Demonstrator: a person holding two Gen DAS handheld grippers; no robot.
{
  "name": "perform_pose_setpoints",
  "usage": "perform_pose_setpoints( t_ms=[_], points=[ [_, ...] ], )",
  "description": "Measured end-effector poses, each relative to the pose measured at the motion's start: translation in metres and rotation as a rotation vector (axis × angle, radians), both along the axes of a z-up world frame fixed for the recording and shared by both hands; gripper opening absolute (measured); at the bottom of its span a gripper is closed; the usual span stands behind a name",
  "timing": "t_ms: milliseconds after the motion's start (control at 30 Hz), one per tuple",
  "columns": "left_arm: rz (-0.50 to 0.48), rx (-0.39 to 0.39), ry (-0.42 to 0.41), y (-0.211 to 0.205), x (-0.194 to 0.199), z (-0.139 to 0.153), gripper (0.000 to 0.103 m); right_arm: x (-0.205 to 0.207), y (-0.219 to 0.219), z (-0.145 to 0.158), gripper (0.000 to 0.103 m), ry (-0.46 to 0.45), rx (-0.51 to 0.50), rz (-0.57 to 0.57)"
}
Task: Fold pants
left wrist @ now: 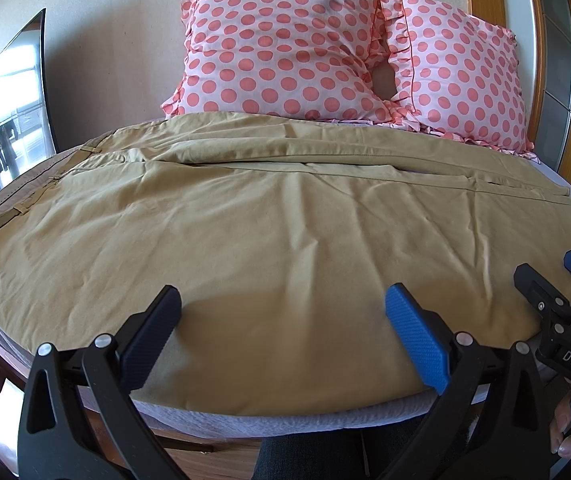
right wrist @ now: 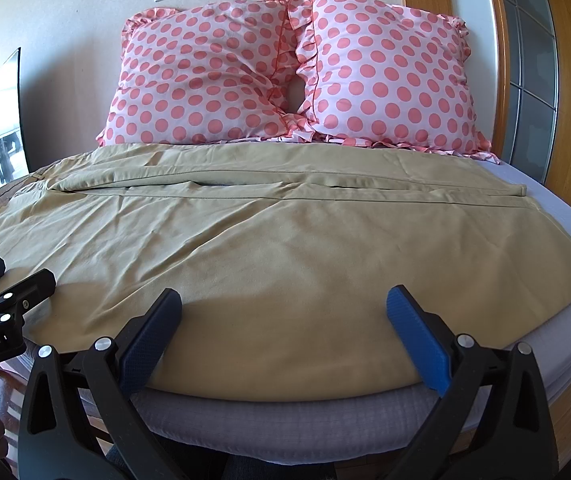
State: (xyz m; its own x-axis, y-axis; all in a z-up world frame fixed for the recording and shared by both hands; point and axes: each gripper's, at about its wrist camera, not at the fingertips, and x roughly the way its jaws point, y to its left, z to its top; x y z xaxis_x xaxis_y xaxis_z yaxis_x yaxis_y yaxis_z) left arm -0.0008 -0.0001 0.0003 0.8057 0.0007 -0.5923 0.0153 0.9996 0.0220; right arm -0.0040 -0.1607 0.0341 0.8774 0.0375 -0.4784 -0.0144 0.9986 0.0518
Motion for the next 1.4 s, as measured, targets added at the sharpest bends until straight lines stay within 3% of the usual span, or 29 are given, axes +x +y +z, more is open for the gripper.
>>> perform_pose_setpoints(
  t_ms=[1400],
  points=[
    [-0.001, 0.003, -0.018, -0.0005, -0.0028, 0.0082, 0.101, -0.0032, 0.0005, -0.0024, 0.102, -0.009, -0.003, 0.004]
  ],
)
